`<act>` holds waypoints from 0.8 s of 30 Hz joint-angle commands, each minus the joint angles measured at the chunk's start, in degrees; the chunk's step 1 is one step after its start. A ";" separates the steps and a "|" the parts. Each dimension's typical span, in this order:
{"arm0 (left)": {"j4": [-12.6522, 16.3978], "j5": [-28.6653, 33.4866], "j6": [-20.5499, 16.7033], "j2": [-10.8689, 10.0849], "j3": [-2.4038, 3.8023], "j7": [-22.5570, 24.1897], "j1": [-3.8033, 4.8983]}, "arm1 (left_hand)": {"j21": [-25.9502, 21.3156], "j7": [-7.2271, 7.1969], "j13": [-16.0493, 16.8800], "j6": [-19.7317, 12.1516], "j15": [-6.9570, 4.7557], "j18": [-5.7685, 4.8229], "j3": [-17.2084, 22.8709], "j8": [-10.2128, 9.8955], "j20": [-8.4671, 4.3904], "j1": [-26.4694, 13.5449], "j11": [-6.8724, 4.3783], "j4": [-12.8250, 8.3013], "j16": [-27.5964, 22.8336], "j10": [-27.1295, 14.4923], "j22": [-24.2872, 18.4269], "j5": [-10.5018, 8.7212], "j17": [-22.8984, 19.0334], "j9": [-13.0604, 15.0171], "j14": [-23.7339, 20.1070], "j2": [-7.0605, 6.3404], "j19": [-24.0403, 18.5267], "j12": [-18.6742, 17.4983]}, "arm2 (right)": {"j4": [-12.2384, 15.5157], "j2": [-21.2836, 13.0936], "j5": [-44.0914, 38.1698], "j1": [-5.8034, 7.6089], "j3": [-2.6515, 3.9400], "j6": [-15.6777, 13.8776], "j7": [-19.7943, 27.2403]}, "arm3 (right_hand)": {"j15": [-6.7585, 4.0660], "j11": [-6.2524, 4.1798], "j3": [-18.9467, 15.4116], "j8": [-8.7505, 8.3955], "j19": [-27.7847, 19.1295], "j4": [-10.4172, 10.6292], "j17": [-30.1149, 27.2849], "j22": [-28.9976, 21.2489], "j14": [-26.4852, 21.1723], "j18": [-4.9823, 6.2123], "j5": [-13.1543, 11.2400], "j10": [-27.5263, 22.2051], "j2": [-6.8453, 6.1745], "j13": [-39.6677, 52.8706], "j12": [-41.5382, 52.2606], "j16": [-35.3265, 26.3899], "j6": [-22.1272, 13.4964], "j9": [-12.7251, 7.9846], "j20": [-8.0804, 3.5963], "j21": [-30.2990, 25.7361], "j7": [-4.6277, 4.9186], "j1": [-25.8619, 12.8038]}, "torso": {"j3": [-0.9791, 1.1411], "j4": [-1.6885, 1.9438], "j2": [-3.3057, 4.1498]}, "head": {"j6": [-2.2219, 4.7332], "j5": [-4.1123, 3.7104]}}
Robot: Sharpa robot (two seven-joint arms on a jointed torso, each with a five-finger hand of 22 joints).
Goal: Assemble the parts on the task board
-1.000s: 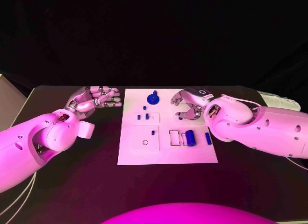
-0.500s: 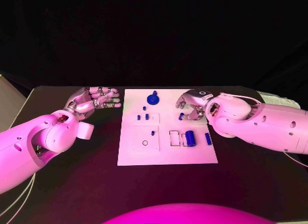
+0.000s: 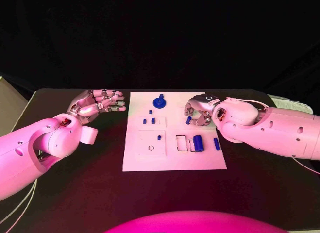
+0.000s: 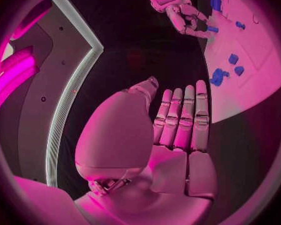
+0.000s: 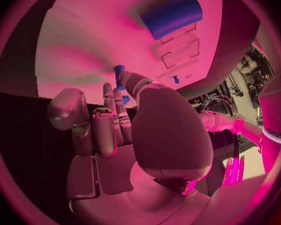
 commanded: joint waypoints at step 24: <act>-0.06 0.34 0.71 0.12 0.04 0.09 -0.09 | -0.29 0.22 0.09 0.12 0.09 0.32 -0.20 -0.30 0.04 0.68 -0.14 0.05 -0.50 0.17 -0.16 -0.14 0.00 -0.08 -0.05 0.23 0.35 -0.15 | -0.35 0.66 5.44 -1.03 -0.03 -1.23 0.28 | -1.45 -1.42 6.37 3.28 1.06 -1.15 2.05 0.93 3.22 0.41 1.26 7.31 1.47 0.35 -1.46 0.63 4.72 2.34 -1.59 0.98 -0.82 -0.62 | -0.02 -0.02 -0.02 | -0.72 -0.21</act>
